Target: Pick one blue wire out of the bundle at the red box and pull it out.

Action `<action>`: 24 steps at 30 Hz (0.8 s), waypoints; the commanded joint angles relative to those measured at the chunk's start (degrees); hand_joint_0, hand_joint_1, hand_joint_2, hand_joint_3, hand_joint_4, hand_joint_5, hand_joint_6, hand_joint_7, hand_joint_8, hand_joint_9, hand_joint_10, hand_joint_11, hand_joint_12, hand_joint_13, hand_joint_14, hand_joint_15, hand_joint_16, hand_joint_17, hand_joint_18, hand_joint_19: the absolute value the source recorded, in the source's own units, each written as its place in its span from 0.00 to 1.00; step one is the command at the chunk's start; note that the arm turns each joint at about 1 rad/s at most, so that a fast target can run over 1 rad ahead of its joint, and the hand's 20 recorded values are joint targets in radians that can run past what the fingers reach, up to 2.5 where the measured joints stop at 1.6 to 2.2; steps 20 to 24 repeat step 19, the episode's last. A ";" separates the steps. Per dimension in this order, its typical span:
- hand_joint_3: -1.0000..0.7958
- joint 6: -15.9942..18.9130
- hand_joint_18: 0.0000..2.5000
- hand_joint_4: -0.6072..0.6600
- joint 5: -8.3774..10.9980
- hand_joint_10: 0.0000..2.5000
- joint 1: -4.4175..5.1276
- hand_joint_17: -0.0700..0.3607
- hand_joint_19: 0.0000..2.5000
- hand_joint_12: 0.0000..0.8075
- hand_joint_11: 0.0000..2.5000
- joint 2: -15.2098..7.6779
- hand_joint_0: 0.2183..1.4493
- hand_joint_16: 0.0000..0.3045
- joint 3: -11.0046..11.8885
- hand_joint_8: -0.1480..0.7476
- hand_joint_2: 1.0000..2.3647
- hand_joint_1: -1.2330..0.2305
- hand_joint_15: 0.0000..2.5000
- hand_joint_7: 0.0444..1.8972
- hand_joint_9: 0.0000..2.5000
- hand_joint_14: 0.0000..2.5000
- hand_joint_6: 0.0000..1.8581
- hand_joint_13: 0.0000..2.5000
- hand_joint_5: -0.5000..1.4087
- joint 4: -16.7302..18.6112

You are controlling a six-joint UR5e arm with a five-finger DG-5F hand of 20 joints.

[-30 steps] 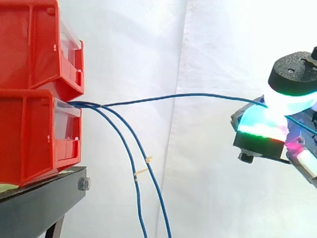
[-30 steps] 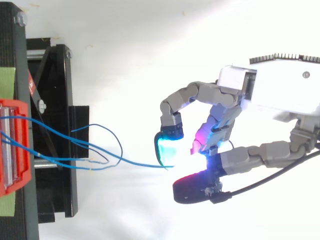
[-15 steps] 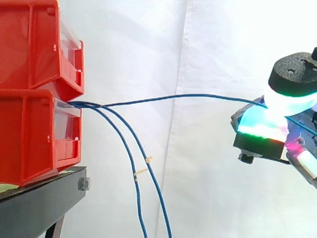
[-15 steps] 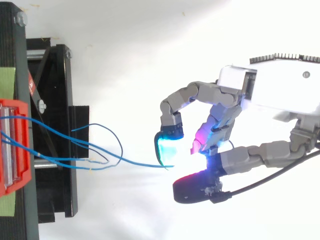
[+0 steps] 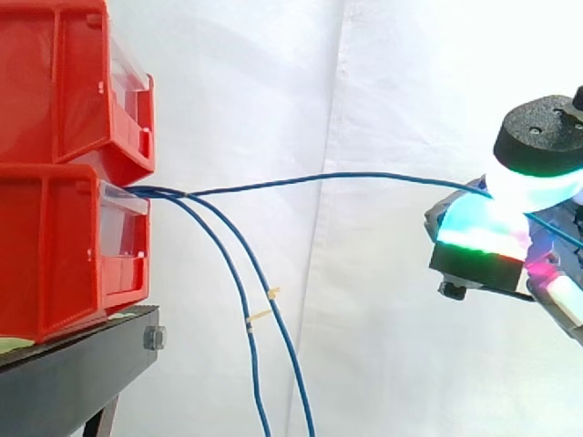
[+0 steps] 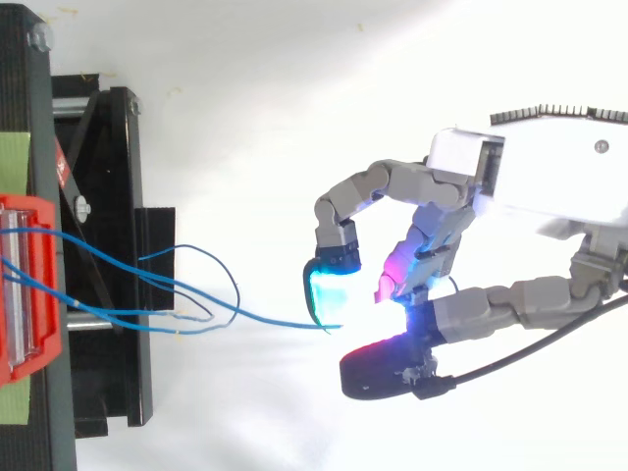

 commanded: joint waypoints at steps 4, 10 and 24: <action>0.51 0.00 0.43 0.33 0.00 0.00 0.00 0.48 0.19 0.57 0.14 -0.05 0.24 0.20 0.03 0.57 0.65 0.32 0.24 0.72 0.47 0.01 0.50 0.47 0.24 0.00; 0.51 0.00 0.43 0.33 0.00 0.00 0.00 0.48 0.19 0.57 0.14 -0.05 0.23 0.20 0.03 0.58 0.66 0.33 0.24 0.72 0.47 0.01 0.50 0.47 0.24 0.00; 0.51 0.00 0.43 0.33 0.00 0.00 0.00 0.48 0.19 0.57 0.14 -0.05 0.23 0.20 0.03 0.58 0.66 0.33 0.24 0.72 0.47 0.01 0.50 0.47 0.24 0.00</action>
